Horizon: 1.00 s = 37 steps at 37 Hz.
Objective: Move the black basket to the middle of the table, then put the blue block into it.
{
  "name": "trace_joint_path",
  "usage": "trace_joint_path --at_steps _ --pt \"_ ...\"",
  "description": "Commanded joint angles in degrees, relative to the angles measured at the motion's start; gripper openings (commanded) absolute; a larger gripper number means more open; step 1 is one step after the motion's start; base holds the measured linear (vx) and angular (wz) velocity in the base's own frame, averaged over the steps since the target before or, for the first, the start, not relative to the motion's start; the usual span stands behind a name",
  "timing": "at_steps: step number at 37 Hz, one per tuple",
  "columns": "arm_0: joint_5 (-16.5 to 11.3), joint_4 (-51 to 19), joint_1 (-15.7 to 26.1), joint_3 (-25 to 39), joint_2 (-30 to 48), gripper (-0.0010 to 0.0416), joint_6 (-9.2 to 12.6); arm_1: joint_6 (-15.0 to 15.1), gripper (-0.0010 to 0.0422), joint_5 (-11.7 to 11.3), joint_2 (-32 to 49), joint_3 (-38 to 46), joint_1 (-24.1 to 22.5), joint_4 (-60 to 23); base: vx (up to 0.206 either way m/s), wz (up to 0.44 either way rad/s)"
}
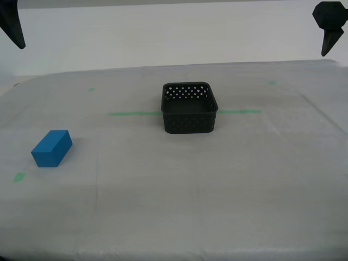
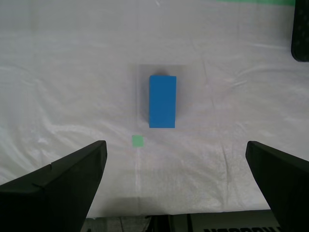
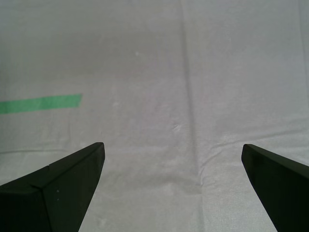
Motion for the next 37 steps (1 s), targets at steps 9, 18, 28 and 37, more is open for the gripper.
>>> trace_joint_path --at_steps 9,18,28,37 --pt "-0.04 0.02 0.02 0.00 -0.02 0.0398 -0.13 2.91 0.0401 -2.03 0.00 -3.34 -0.52 3.39 0.000 0.000" --pt "-0.04 0.07 0.02 0.00 -0.02 0.0398 -0.13 3.69 0.0401 -1.05 2.32 -8.90 -0.55 8.48 0.000 0.000" --pt "-0.04 0.17 0.02 0.00 -0.02 0.0398 -0.13 4.68 0.0401 -0.13 6.45 -11.98 -0.66 14.71 0.000 0.000" --pt "-0.04 0.24 0.02 0.00 -0.02 0.0398 -0.13 4.70 0.0401 -0.07 9.75 -13.90 -0.74 18.93 0.000 0.000"
